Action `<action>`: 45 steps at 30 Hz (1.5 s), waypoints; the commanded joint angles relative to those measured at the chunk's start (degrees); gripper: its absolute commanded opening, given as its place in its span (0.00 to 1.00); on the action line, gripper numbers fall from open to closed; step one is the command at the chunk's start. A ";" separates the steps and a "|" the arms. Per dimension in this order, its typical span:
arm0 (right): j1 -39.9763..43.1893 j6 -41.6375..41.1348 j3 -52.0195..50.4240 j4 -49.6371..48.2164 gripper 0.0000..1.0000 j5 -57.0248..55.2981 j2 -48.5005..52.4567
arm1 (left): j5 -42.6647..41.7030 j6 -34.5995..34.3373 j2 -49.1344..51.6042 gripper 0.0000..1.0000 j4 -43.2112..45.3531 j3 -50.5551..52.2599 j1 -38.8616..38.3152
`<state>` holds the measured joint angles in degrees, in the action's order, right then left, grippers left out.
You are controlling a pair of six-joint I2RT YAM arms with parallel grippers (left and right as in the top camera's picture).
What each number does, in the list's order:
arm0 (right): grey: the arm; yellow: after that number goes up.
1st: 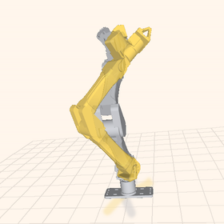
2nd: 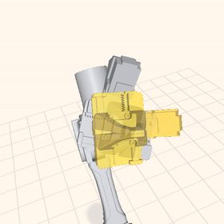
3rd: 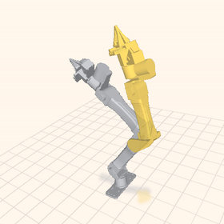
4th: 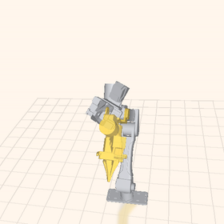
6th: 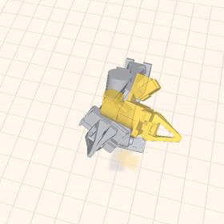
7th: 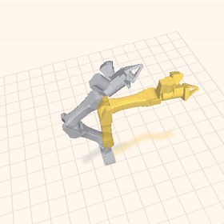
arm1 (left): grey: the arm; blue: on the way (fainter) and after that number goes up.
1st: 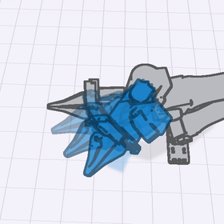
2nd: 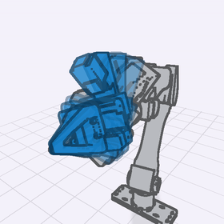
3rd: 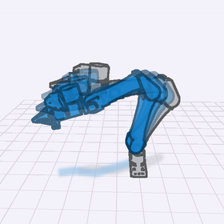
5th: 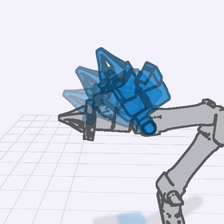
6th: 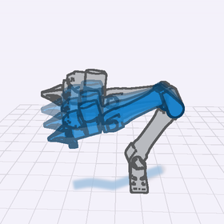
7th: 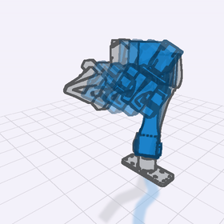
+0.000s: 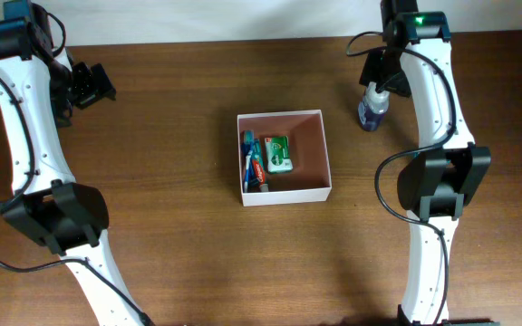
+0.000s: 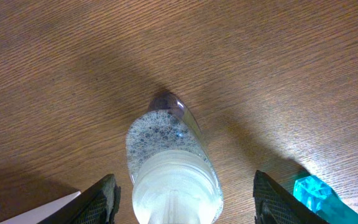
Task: Pack container
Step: 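Lower the right gripper around the pump bottle and close on it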
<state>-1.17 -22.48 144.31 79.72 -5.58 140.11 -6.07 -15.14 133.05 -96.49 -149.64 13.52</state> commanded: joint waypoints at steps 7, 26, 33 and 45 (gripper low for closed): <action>-0.20 -0.33 0.00 0.39 0.52 -1.07 -1.42 | -0.59 0.92 -1.77 0.99 -0.02 0.31 0.15; -0.22 -0.31 0.02 0.37 0.52 -1.09 -3.93 | -0.59 0.94 -1.77 1.00 -0.04 0.31 0.15; -0.22 -0.33 0.02 0.39 0.52 -1.07 -3.98 | -0.59 0.92 -1.77 0.99 -0.02 0.31 0.15; -0.26 -0.33 0.02 0.48 0.41 -1.05 -3.98 | -0.59 0.94 -1.77 0.99 -0.02 0.31 0.15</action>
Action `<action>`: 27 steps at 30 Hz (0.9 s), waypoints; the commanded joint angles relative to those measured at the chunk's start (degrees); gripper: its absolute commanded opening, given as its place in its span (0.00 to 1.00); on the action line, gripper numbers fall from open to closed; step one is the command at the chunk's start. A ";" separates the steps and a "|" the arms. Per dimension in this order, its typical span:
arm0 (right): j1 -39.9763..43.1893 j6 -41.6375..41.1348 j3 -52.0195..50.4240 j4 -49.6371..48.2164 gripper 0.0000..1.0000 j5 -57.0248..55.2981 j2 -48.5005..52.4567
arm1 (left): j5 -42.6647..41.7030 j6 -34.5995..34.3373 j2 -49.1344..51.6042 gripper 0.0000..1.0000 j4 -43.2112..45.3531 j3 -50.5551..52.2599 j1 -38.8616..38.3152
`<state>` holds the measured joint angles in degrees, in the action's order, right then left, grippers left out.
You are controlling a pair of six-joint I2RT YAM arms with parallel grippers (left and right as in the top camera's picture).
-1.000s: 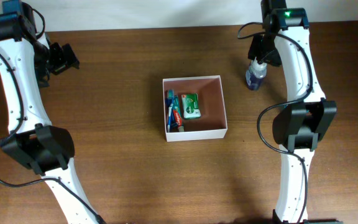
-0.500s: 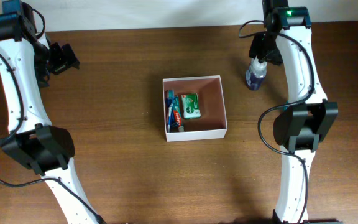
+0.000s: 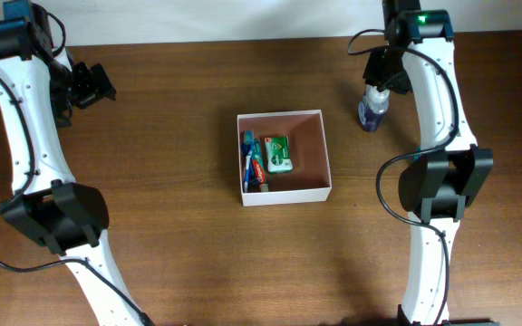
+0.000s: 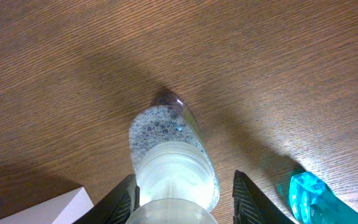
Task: Pack container
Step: 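Lower the right gripper around the pump bottle and close on it, then lift the pump bottle and carry it over the white box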
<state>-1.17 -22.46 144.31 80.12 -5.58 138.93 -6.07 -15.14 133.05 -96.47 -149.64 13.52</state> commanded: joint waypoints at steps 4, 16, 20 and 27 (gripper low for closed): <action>-0.26 -0.35 0.02 0.50 0.34 -1.07 -2.91 | -0.59 0.94 -1.77 0.99 -0.04 0.31 0.15; -0.28 1.07 0.02 1.27 0.25 -1.03 -3.85 | -0.59 0.92 -1.77 0.99 -0.07 0.31 0.15; -0.31 2.71 0.02 1.70 0.25 -1.07 -6.43 | -0.59 0.92 -1.77 0.99 -0.04 0.31 0.15; -0.37 2.80 0.02 5.27 0.25 1.33 -13.35 | -0.59 0.94 -1.77 0.99 -0.07 0.31 0.15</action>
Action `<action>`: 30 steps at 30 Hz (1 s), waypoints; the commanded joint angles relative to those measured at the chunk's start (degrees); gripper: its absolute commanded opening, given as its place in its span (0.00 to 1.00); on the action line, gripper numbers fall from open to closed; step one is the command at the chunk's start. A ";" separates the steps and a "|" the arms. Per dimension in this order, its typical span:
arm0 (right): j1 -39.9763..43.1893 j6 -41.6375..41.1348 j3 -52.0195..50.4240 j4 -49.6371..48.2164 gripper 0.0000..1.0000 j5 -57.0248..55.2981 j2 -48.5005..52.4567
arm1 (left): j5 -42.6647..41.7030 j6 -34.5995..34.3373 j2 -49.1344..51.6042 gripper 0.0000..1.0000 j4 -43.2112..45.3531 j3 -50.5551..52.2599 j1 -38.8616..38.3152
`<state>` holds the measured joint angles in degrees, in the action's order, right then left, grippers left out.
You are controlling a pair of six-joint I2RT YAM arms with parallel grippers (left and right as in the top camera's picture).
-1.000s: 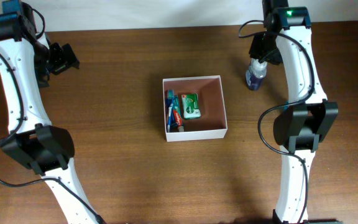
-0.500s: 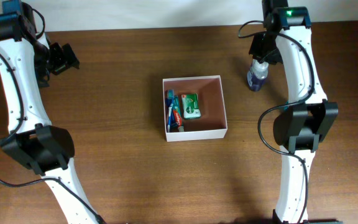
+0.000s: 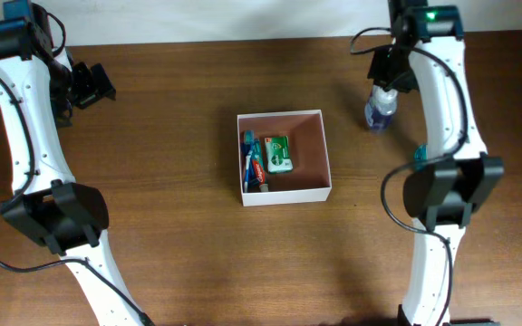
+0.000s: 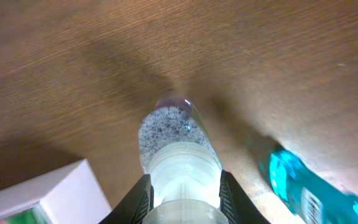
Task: Pack container
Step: 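Lift the pump bottle and carry it over the white box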
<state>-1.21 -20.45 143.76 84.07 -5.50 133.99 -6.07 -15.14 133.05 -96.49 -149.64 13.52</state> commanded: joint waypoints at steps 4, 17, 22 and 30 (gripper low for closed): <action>-0.46 3.08 0.57 4.74 0.25 8.41 -11.56 | -0.59 0.92 -1.77 0.99 -0.02 0.31 0.15; -9.31 0.70 0.55 9.38 0.25 11.21 -14.86 | -0.59 0.94 -1.77 0.99 -0.02 0.31 0.15; -13.20 -5.07 0.44 6.32 0.25 9.70 -14.56 | -0.59 0.94 -1.77 0.99 -0.02 0.31 0.15; -16.55 -8.81 -0.02 4.33 0.25 7.69 -13.35 | -0.59 0.92 -1.77 0.99 -0.04 0.31 0.15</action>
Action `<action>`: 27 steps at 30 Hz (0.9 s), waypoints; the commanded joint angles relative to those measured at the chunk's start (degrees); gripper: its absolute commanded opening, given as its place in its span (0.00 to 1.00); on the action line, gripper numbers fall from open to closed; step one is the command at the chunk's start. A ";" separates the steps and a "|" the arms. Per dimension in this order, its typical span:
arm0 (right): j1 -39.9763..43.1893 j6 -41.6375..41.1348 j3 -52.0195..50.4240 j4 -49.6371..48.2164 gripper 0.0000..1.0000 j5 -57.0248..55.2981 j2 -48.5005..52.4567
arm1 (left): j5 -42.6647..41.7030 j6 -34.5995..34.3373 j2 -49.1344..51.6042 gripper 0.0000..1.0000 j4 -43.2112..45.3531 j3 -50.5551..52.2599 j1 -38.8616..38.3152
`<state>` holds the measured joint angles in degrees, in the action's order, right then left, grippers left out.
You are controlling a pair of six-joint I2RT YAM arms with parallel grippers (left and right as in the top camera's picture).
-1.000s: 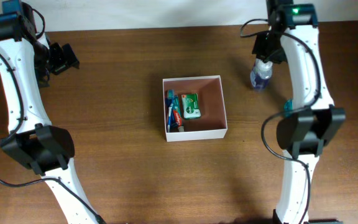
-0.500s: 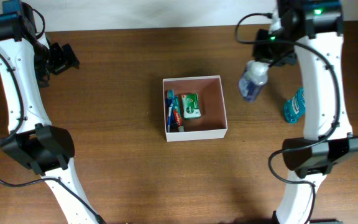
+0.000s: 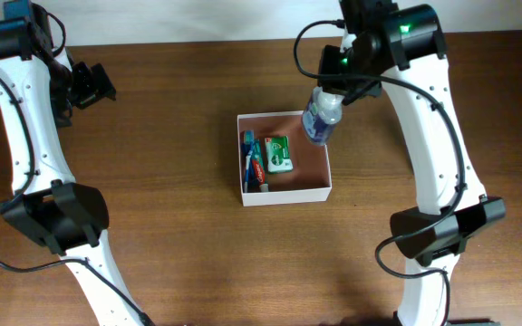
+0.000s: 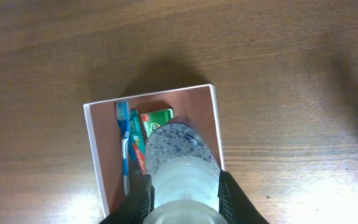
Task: Pack container
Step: 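Lift the pump bottle and carry it over the white box, then lower the pump bottle into the box's right corner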
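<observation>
My right gripper point(image 3: 326, 98) is shut on the neck of a clear bottle point(image 3: 319, 121) of blue liquid with a white cap, holding it in the air over the right side of the white box point(image 3: 284, 196). In the right wrist view the bottle point(image 4: 176, 146) hangs between the fingers point(image 4: 135, 202) above the box point(image 4: 96, 162). Inside the box lie a blue toothbrush point(image 4: 123, 146), a toothpaste tube point(image 4: 138, 146) and a green packet point(image 4: 157, 116). My left gripper point(image 3: 93, 84) is at the far left of the table, away from the box; its fingers are not clear.
A teal object lies on the wooden table point(image 3: 170, 235) to the right of the box, at the edge of the right wrist view. The right arm reaches across the table's back right part.
My right gripper has carried the bottle from the table's back right corner to above the right side of the white box. The left arm has not moved.
My right gripper stood open around the bottle standing at the back right. Then its fingers were closer in on the bottle's neck, then shut on it with the bottle lifted. Now the bottle hangs over the box.
</observation>
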<state>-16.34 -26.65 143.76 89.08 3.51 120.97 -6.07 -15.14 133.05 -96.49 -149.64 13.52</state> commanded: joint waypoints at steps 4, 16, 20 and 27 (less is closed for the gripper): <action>-2.99 -2.84 -0.98 -1.55 0.25 -2.05 1.55 | -0.59 0.94 -1.77 0.99 -0.04 0.31 0.15; -3.89 -5.40 -15.37 -12.87 0.26 -5.86 2.56 | -0.59 0.94 -1.77 1.00 -0.04 0.31 0.15; -3.89 -5.40 -17.70 -14.82 0.26 -6.84 2.56 | -0.59 0.94 -1.77 0.99 -0.02 0.31 0.15; -3.91 -6.97 -17.99 -15.50 0.26 -7.26 2.56 | -0.59 0.94 -1.77 0.99 -0.04 0.31 0.15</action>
<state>-20.03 -31.73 125.54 74.13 -2.20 124.38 -6.07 -15.14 133.05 -96.49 -149.64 13.52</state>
